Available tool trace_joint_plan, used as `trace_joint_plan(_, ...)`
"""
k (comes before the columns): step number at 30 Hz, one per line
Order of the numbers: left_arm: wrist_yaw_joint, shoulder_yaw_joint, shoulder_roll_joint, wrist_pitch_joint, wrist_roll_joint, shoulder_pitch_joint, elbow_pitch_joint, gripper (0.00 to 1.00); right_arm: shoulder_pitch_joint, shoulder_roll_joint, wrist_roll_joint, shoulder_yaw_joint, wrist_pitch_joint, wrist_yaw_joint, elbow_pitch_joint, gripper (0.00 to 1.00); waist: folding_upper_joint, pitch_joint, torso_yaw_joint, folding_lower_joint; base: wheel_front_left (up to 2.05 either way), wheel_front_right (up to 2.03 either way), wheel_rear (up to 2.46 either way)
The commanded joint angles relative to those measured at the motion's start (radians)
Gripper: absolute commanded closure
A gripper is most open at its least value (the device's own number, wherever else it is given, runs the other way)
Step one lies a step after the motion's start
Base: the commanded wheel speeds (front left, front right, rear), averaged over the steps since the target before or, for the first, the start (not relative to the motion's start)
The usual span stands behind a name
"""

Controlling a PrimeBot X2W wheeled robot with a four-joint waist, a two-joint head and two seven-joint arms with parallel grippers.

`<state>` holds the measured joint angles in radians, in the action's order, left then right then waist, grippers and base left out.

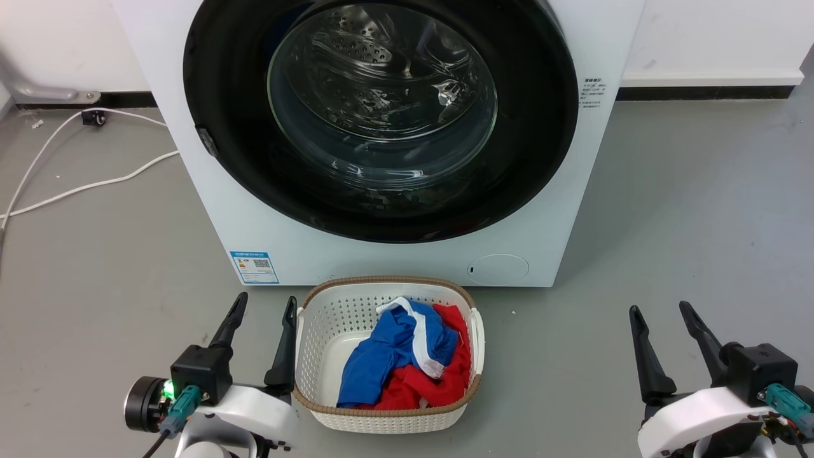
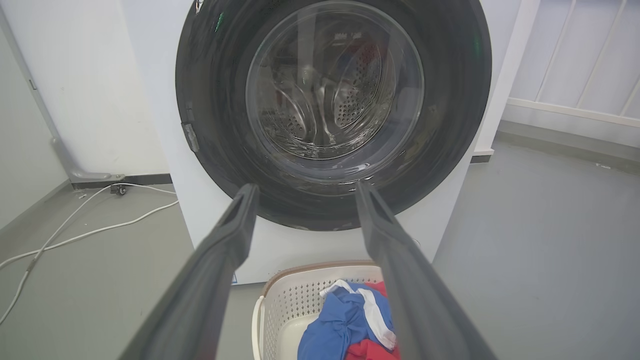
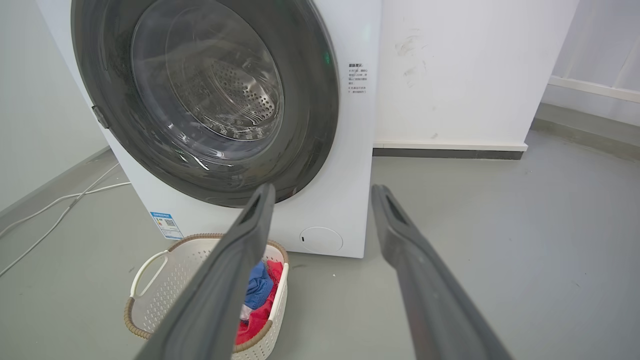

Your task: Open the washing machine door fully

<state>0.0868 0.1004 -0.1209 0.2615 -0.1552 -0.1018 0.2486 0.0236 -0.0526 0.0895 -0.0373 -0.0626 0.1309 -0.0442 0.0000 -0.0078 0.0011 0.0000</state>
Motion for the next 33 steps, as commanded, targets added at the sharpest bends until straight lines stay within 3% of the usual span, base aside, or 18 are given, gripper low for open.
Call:
trace_joint_plan(1, -0.001, 0.000, -0.001, 0.005, -0.002, -0.006, 0.001, 0.00, -0.004, 0.004, 0.007, -0.001, -0.008, 0.000, -0.005, 0.00, 0.0000, 0.000, 0.000, 0.0000, 0.00, 0.00, 0.00)
trace_joint_plan(6, -0.003, 0.000, 0.001, 0.005, -0.004, -0.002, 0.002, 0.00, -0.005, 0.004, 0.014, 0.001, -0.004, 0.000, -0.012, 0.00, 0.0000, 0.000, 0.001, 0.0000, 0.00, 0.00, 0.00)
trace_joint_plan(7, -0.004, 0.001, 0.001, 0.005, -0.004, -0.002, 0.002, 0.00, -0.006, 0.004, 0.015, 0.000, -0.003, 0.000, -0.013, 0.04, 0.0000, 0.000, 0.001, 0.0000, 0.00, 0.00, 0.00)
trace_joint_plan(8, -0.004, 0.001, 0.001, 0.005, -0.004, -0.002, 0.001, 0.00, -0.006, 0.004, 0.027, -0.001, 0.000, 0.000, -0.016, 0.57, 0.0000, -0.001, 0.001, 0.0000, 0.00, 0.00, 0.00)
trace_joint_plan(9, -0.005, 0.000, 0.001, 0.005, -0.005, -0.001, 0.000, 0.00, -0.007, 0.004, 0.027, -0.001, 0.000, 0.000, -0.018, 0.86, 0.0000, -0.001, 0.001, 0.0000, 0.00, 0.00, 0.00)
trace_joint_plan(10, -0.005, -0.001, 0.002, 0.005, -0.006, 0.000, 0.000, 0.00, -0.007, 0.004, 0.030, 0.001, 0.004, 0.000, -0.020, 1.00, 0.0000, -0.001, 0.001, 0.0000, 0.00, 0.00, 0.00)
trace_joint_plan(16, -0.004, -0.004, 0.002, 0.005, -0.013, 0.000, -0.002, 0.00, -0.007, 0.004, 0.076, -0.006, 0.019, 0.000, -0.033, 1.00, 0.0000, -0.002, 0.000, 0.0000, 0.00, 0.00, 0.00)
trace_joint_plan(19, -0.004, -0.003, 0.001, 0.005, -0.012, 0.001, -0.001, 0.00, -0.005, 0.004, 0.249, -0.017, 0.026, 0.000, -0.050, 1.00, 0.0000, -0.003, 0.000, 0.0000, 0.00, 0.00, 0.00)
trace_joint_plan(20, -0.004, -0.003, 0.001, 0.005, -0.012, 0.001, -0.001, 0.00, -0.005, 0.004, 0.249, -0.017, 0.026, 0.000, -0.050, 1.00, 0.0000, -0.003, 0.000, 0.0000, 0.00, 0.00, 0.00)
trace_joint_plan(29, 0.004, 0.003, 0.005, 0.004, -0.018, 0.001, -0.005, 0.00, -0.028, 0.003, 1.126, -0.016, 0.096, 0.000, -0.081, 1.00, 0.0000, 0.003, -0.003, 0.0000, 0.00, 0.00, 0.00)
trace_joint_plan(33, 0.004, 0.002, 0.008, 0.004, -0.020, -0.009, -0.014, 0.00, -0.065, 0.003, 1.376, -0.060, 0.126, 0.000, -0.089, 1.00, 0.0000, 0.026, -0.007, 0.0000, 0.00, 0.00, 0.00)
